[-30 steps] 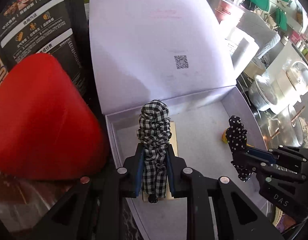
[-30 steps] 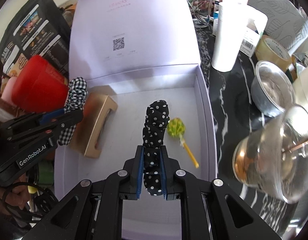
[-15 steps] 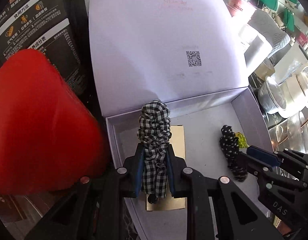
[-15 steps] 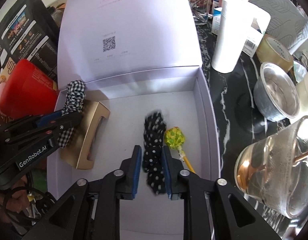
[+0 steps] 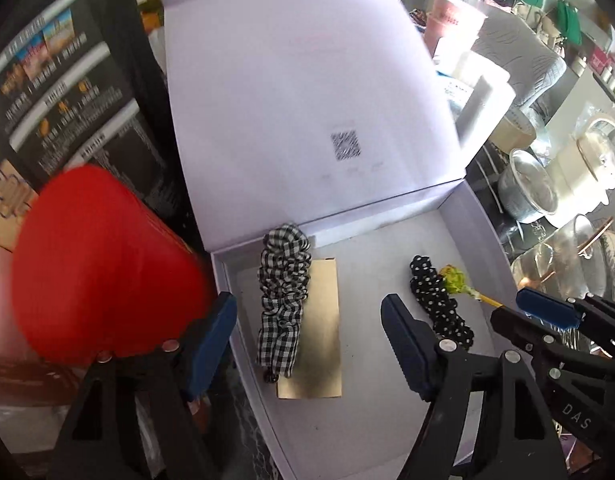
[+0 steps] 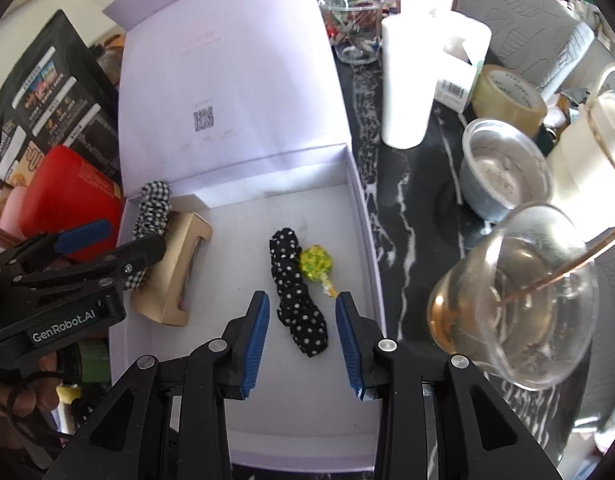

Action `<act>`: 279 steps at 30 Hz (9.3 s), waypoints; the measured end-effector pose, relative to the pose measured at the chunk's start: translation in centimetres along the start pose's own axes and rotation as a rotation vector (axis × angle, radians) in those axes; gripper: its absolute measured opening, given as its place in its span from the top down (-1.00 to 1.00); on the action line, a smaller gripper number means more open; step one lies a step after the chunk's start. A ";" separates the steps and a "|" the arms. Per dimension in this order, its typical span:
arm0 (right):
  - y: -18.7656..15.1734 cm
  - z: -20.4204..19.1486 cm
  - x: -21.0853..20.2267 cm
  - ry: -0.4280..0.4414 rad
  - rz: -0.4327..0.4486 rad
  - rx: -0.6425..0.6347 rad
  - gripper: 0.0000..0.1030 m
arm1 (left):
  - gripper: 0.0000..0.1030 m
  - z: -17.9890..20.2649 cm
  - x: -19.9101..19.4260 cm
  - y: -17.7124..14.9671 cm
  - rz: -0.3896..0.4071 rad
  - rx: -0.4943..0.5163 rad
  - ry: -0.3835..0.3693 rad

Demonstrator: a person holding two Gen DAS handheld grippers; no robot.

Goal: Organize rigid objects
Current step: 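Lower scrunchies into the lavender box and open both tools, then withdraw both tools from the lavender box back toward the cosmetics, then grasp the purple cosmetic box with the left tool while right tool approaches pink lip gloss, then close the right tool on the pink lip gloss tube while left tool lifts purple box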

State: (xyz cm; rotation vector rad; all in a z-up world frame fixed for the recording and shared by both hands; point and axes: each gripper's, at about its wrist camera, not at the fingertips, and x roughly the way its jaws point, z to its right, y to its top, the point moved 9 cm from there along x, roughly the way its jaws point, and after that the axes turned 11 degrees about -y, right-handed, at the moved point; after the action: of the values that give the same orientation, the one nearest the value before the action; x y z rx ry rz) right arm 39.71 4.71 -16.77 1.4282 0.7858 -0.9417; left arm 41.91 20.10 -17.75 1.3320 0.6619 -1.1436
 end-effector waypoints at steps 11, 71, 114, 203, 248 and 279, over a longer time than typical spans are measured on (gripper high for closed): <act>0.1 1.1 -4.7 -0.008 0.072 0.007 0.29 | -0.45 1.6 -6.1 0.2 0.077 0.005 0.009; -17.2 15.7 -20.4 0.006 0.220 -0.040 0.10 | -0.54 21.8 -16.2 -16.5 0.135 -0.023 -0.048; -31.1 26.3 -9.5 0.005 -0.054 0.135 0.10 | -0.54 32.5 -1.0 -28.0 -0.131 0.122 -0.172; -31.3 23.7 -5.4 0.051 -0.107 0.058 0.47 | -0.02 34.3 0.1 -27.7 0.047 0.701 -0.001; -31.2 23.9 -5.3 0.056 -0.114 0.056 0.47 | -0.18 32.5 2.6 -26.8 -0.092 0.444 -0.175; -31.7 24.4 -5.9 0.063 -0.141 0.186 0.89 | 0.02 30.6 0.6 -25.9 -0.067 0.350 -0.199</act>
State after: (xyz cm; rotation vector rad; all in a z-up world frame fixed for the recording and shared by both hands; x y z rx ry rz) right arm 6.51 -16.69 -25.26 1.5858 0.8725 -1.1052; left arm 11.74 -5.74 -23.00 1.4696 0.3731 -1.4738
